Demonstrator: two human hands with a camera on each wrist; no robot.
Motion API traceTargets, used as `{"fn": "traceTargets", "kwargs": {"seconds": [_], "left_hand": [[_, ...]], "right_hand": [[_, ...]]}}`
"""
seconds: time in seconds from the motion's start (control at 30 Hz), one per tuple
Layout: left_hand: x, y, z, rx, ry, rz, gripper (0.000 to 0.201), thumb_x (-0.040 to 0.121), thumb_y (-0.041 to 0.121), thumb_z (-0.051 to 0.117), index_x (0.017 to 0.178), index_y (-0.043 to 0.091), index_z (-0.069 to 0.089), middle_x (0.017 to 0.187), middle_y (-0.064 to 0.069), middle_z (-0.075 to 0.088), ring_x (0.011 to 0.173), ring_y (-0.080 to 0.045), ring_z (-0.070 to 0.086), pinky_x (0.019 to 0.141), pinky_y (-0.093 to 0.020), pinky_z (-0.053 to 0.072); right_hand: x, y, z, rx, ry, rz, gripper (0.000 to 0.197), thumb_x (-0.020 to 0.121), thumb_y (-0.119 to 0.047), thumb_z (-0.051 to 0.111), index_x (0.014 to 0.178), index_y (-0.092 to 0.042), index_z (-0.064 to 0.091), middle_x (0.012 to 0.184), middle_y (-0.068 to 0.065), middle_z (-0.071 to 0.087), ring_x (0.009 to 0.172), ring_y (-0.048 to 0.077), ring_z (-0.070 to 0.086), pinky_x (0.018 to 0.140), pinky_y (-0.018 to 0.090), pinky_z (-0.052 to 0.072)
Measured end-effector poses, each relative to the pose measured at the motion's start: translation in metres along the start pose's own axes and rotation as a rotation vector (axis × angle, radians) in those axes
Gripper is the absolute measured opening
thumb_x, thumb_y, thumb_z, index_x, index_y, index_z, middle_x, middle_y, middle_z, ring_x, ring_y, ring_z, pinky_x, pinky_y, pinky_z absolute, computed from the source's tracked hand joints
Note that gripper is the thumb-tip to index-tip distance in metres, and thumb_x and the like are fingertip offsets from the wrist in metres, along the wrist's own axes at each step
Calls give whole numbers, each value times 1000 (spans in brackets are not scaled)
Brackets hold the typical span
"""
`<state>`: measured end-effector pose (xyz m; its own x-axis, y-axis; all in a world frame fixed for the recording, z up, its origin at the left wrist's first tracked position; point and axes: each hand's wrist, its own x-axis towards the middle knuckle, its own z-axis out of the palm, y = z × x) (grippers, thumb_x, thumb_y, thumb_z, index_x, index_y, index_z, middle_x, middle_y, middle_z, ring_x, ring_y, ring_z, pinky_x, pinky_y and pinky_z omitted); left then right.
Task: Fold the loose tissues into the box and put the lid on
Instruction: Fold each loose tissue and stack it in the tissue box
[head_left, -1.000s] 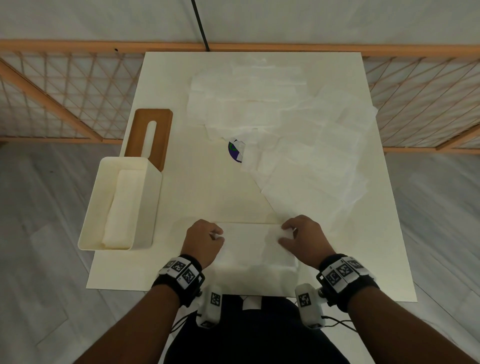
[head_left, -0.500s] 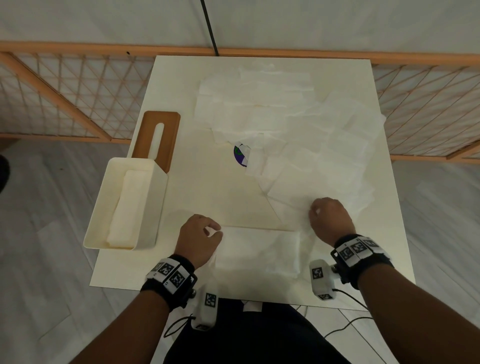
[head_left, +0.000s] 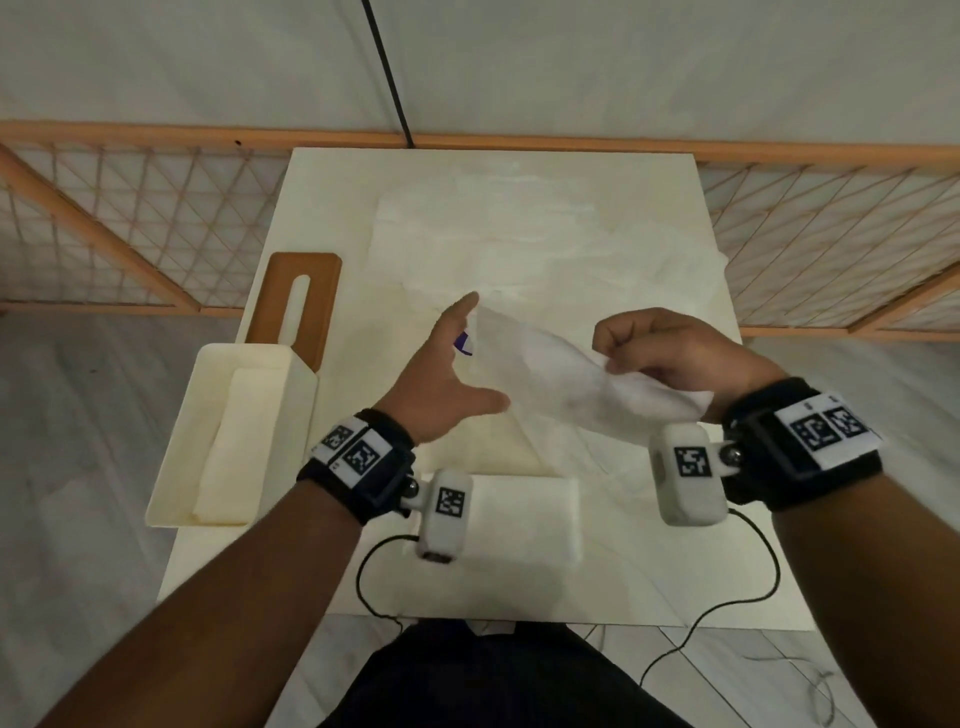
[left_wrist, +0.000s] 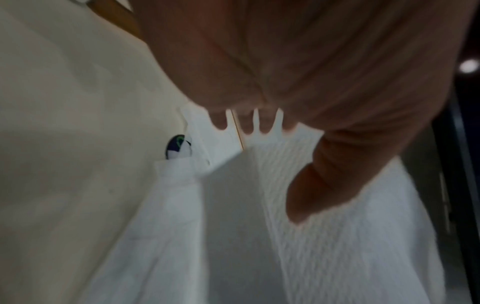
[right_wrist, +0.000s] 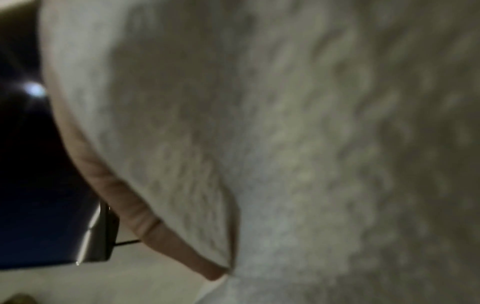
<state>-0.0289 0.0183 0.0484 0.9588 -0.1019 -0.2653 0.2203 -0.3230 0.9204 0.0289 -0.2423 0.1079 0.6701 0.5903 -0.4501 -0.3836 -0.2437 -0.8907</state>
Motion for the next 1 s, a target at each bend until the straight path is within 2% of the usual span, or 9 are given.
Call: {"fn": "traceTargets", "kwargs": {"seconds": [0.17, 0.23, 0.33, 0.4, 0.5, 0.6, 0.77, 0.87, 1.0], "left_hand": [[4, 16, -10, -201, -80, -84, 26, 87, -4, 67, 103, 17, 71, 106, -5, 76, 97, -21, 71, 91, -42, 54], [-2, 12, -16, -309, -41, -102, 20, 91, -4, 62, 96, 12, 72, 97, -8, 76, 89, -24, 72, 84, -40, 53], [-10, 3, -26, -398, 52, -133, 18, 90, 4, 66, 106, 11, 72, 109, -11, 75, 104, -31, 70, 97, -47, 52], [-16, -1, -30, -387, 89, -136, 27, 93, 6, 65, 119, 13, 67, 116, -6, 73, 111, -27, 68, 100, -46, 51], [-25, -7, -32, -339, 162, -145, 57, 93, 12, 67, 144, 24, 45, 123, 2, 70, 110, -19, 68, 93, -38, 55], [-35, -12, -32, -285, 252, -149, 79, 91, 20, 71, 150, 46, 25, 119, 3, 70, 101, -16, 71, 84, -36, 59], [-47, -16, -33, -248, 270, -97, 34, 85, 12, 77, 114, 27, 69, 100, -5, 77, 97, -28, 72, 86, -42, 59], [-49, -18, -35, -148, 271, -95, 27, 81, 6, 79, 101, 23, 74, 100, 0, 77, 95, -21, 72, 87, -36, 60], [-46, -24, -39, -12, 311, -66, 19, 81, 15, 81, 94, 27, 74, 93, 5, 74, 87, -13, 70, 80, -32, 59]], "right_hand": [[-1, 6, 6, 264, 133, -81, 5, 74, -7, 67, 74, -7, 62, 66, 7, 57, 55, 17, 55, 53, 23, 42], [-1, 16, 10, 408, 173, -101, 17, 80, -27, 72, 84, -11, 72, 83, 8, 67, 71, 21, 63, 64, 30, 47], [-3, 38, 20, 575, 101, -16, 54, 90, -58, 47, 121, -22, 72, 120, 9, 70, 103, 25, 70, 78, 41, 59], [-2, 49, 31, 592, 35, -29, 65, 86, -62, 60, 136, -21, 61, 134, 12, 64, 114, 29, 66, 87, 47, 59], [5, 54, 46, 500, 175, -129, 63, 84, -14, 77, 142, -15, 50, 129, 16, 66, 114, 32, 66, 89, 46, 57], [9, 53, 53, 424, 310, -124, 95, 81, 13, 68, 153, -35, 28, 123, 12, 70, 112, 33, 68, 90, 52, 55], [9, 53, 51, 164, 382, -175, 67, 76, 5, 80, 133, -25, 61, 143, -9, 56, 110, 21, 70, 88, 39, 59], [12, 54, 50, -94, 456, -173, 34, 77, -7, 84, 106, -22, 76, 147, -19, 48, 105, 13, 70, 88, 33, 59], [16, 60, 53, -336, 530, -187, 18, 77, -15, 85, 83, -28, 74, 126, -18, 65, 95, 12, 71, 86, 41, 58]]}}
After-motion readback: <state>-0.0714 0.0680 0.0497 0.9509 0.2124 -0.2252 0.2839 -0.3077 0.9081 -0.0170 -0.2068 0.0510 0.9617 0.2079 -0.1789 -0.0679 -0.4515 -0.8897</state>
